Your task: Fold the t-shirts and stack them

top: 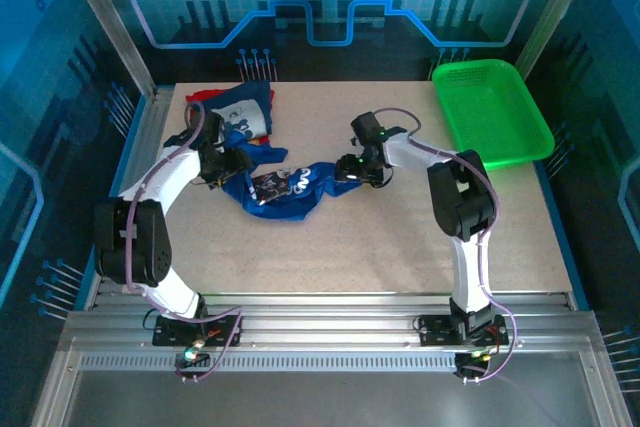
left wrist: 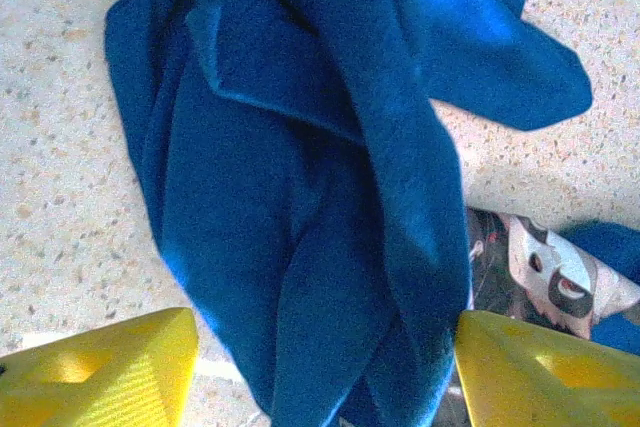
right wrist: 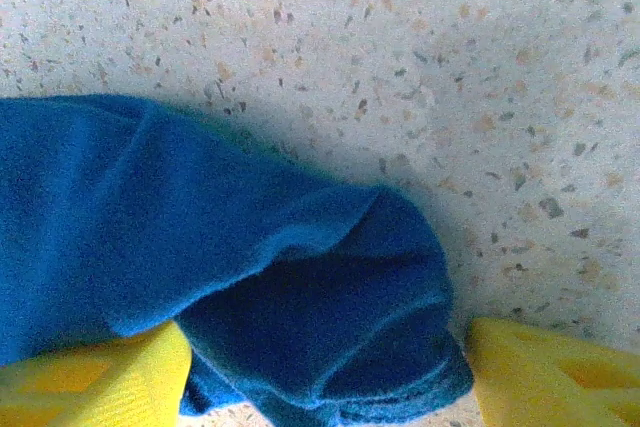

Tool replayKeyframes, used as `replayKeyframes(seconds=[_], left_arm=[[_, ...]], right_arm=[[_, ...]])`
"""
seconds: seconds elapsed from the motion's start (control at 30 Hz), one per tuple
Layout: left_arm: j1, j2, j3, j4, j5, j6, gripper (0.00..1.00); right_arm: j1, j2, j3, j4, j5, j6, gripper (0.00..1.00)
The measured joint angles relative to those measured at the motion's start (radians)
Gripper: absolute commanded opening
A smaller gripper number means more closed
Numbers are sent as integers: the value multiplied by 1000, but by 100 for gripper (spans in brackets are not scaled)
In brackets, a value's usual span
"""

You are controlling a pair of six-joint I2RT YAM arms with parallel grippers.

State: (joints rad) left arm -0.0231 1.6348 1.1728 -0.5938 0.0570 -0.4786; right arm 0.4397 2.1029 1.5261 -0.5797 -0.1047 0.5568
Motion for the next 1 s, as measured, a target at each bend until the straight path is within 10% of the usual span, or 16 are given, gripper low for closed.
replayKeyframes(seconds=[0.17, 0.63, 1.0], left_arm=[[0, 41, -7, 29, 11, -13, 54], [0, -192, -179, 39, 3, -126, 77], [10, -251, -226, 23, -2, -151, 54]], right_arm=[[-2, 28, 38, -38, 27, 19, 59], [-2, 29, 40, -41, 37, 35, 59], [-8, 24, 26, -29, 33, 38, 59]])
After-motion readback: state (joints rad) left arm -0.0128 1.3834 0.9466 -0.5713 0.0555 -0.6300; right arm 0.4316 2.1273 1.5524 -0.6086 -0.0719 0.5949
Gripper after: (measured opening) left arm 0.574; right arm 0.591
